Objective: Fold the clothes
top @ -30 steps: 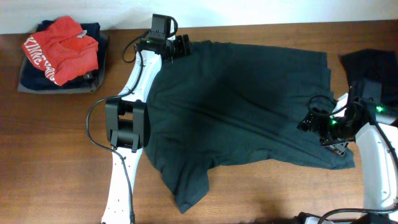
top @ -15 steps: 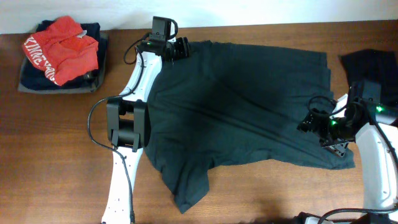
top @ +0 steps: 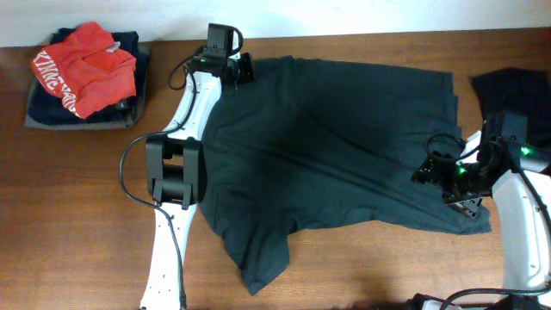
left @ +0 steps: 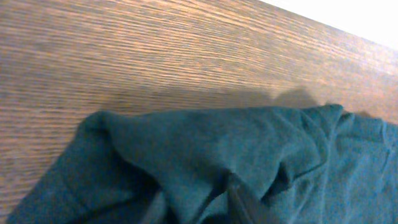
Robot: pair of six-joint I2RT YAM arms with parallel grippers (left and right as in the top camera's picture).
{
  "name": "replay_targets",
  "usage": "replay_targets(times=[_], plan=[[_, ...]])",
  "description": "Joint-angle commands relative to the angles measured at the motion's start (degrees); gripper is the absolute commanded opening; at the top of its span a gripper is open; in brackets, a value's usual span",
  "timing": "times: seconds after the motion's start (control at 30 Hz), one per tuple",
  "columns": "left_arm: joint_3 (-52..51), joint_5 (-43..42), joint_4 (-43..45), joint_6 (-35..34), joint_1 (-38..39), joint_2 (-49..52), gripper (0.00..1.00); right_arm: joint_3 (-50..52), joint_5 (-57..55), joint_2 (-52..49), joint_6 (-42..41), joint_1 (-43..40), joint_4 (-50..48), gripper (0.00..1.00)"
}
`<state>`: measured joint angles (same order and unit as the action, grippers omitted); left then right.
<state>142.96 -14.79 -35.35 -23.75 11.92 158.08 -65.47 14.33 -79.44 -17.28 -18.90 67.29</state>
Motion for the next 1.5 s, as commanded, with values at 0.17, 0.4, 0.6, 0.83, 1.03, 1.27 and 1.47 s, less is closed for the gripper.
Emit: replay_targets(times=[0.17,0.4,0.6,0.83,1.03,1.27,1.47], plan=[[2.62,-0.33,-1.20,0.42,-0.59,1.29,0.08,-0.33,-3.21,-0.17,0.55,0.57,-0.07,0.83],[7.37,-0.48,-4.44,0.92,-0.63,1.22,0.00,-0.33,-3.21,-0.17,0.55,0.57,-0.17,0.82],[12.81,-0.46,-9.77,1.18,-0.68,1.22,0.00,-0.33,-3.21,-0.17,0.55,0.57,-0.24,0.82],[16.28,-0.48,-10.80,1.53,-0.98,1.22,0.01,-0.33,-3.21,-0.17,0.55,0.57,-0.24,0.82],[16.37,3.72,-10.84,1.53,-1.33,1.25,0.02,-0.33,-3.19,-0.17,0.55,0.57,-0.22,0.82],[16.37,7.54,-10.58,3.06,-1.33,1.29,0.02,-0.33,-3.17,-0.17,0.55,0.57,-0.15,0.82],[16.37,7.76,-10.64,4.11,-1.33,1.31,0.96,-0.33,-3.17,-0.17,0.55,0.57,-0.15,0.82]])
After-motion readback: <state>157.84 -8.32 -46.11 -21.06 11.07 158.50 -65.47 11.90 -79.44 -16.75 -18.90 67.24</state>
